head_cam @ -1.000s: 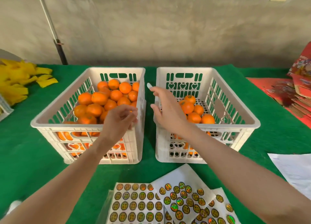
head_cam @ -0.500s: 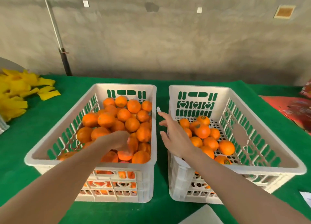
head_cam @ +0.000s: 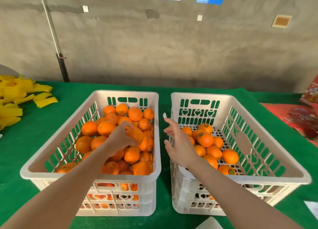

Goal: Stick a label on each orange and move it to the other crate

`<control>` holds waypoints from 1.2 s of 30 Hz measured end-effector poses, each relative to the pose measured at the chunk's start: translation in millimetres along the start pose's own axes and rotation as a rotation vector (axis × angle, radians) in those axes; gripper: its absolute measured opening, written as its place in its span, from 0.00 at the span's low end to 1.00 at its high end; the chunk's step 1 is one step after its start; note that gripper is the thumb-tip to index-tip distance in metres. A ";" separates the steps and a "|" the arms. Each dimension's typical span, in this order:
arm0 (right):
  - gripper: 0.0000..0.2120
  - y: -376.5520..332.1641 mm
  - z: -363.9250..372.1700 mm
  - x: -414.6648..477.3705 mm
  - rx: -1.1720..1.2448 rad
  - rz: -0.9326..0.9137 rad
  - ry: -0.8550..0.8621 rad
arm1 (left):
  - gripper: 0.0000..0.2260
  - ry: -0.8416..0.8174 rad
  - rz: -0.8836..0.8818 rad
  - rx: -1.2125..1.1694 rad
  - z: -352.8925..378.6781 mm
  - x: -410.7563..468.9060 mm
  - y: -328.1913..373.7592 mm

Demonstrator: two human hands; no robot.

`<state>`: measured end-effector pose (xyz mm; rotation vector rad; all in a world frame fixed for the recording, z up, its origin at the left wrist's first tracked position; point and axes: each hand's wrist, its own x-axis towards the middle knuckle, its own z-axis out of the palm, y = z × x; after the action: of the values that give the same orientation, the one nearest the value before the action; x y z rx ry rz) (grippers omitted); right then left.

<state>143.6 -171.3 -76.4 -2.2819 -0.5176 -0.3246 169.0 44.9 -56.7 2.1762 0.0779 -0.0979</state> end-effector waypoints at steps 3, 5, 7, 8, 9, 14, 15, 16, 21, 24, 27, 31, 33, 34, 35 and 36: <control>0.33 -10.7 -5.1 -0.7 0.071 0.049 0.051 | 0.27 -0.031 0.103 -0.420 1.2 -16.8 7.5; 0.33 -19.4 -12.2 -3.2 0.212 0.096 0.100 | 0.27 -0.065 0.220 -0.537 7.6 -37.9 15.1; 0.34 -29.9 -21.1 -10.2 0.470 0.138 0.128 | 0.27 -0.096 0.364 -0.543 16.9 -60.2 22.5; 0.36 -35.7 -25.3 -15.1 0.589 0.149 0.118 | 0.27 -0.092 0.411 -0.553 21.6 -69.1 26.6; 0.38 -41.3 -28.7 -20.5 0.674 0.152 0.100 | 0.27 -0.084 0.440 -0.568 25.7 -76.4 30.5; 0.43 -57.8 -42.4 -49.2 0.638 0.118 0.119 | 0.26 -0.149 0.466 -0.625 45.8 -103.9 47.5; 0.44 -58.1 -46.3 -55.5 0.610 0.103 0.133 | 0.27 -0.199 0.437 -0.676 48.1 -108.4 50.0; 0.45 -57.7 -50.4 -62.1 0.581 0.078 0.146 | 0.28 -0.254 0.384 -0.749 49.6 -112.8 53.4; 0.46 -54.9 -66.1 -93.6 0.454 -0.058 0.118 | 0.31 -0.546 -0.113 -0.983 57.7 -127.6 78.2; 0.42 -54.5 -73.6 -109.8 0.474 -0.052 0.071 | 0.21 -0.478 -0.174 -1.017 74.4 -135.2 79.8; 0.24 -57.4 -82.2 -124.6 0.684 0.067 0.116 | 0.20 -0.429 -0.143 -1.080 88.6 -146.9 74.5; 0.08 -64.5 -80.7 -143.5 0.837 0.274 0.158 | 0.19 -0.431 -0.095 -1.172 98.6 -161.8 71.6; 0.10 -69.7 -78.3 -151.7 0.828 0.298 0.147 | 0.17 -0.427 -0.079 -1.186 103.4 -168.2 70.9; 0.12 -72.0 -78.1 -154.5 0.809 0.304 0.151 | 0.17 -0.418 -0.077 -1.182 105.1 -170.5 70.2; 0.13 -73.3 -78.5 -156.5 0.795 0.308 0.157 | 0.17 -0.409 -0.079 -1.177 106.3 -172.2 69.9; 0.13 -73.8 -79.2 -158.0 0.786 0.309 0.161 | 0.16 -0.403 -0.084 -1.168 107.0 -174.1 69.8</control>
<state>-36.0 -224.7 -36.6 -1.5209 -0.1531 -0.1129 -2.2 -86.2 -43.2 0.9607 -0.0106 -0.4196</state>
